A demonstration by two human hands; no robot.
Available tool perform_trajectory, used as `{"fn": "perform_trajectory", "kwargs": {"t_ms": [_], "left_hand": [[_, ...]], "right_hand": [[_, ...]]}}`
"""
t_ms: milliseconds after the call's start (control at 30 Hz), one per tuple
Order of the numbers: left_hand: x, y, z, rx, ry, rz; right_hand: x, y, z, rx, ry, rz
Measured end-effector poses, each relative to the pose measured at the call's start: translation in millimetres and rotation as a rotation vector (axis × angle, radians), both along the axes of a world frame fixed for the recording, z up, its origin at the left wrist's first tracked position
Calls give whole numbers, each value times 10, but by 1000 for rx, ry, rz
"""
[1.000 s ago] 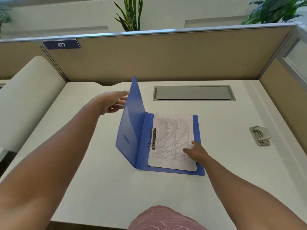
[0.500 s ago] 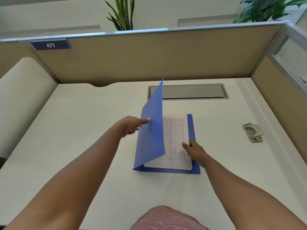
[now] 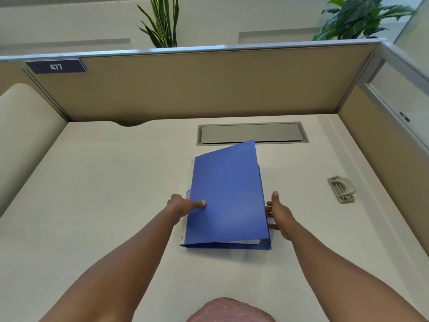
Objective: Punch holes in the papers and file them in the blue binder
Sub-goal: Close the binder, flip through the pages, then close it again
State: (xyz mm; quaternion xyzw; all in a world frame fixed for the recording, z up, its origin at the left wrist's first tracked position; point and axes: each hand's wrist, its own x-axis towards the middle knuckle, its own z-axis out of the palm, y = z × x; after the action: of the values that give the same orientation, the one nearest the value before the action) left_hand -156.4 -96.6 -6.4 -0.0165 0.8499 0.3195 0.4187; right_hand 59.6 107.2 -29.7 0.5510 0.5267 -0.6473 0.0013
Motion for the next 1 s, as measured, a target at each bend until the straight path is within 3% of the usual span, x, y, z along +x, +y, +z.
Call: {"fn": "perform_trajectory", "kwargs": {"t_ms": [167,700,1000], "left_hand": [[69,14,-113,-35,43,-45],[305,86,-161,-201,282,-114],[310,144,-43,-228,432,-184]], "right_hand": [[69,95,-50,34,-51,-27],[121,-9,-118,595,-280,384],[-84,-154,56,909,-401,459]]}}
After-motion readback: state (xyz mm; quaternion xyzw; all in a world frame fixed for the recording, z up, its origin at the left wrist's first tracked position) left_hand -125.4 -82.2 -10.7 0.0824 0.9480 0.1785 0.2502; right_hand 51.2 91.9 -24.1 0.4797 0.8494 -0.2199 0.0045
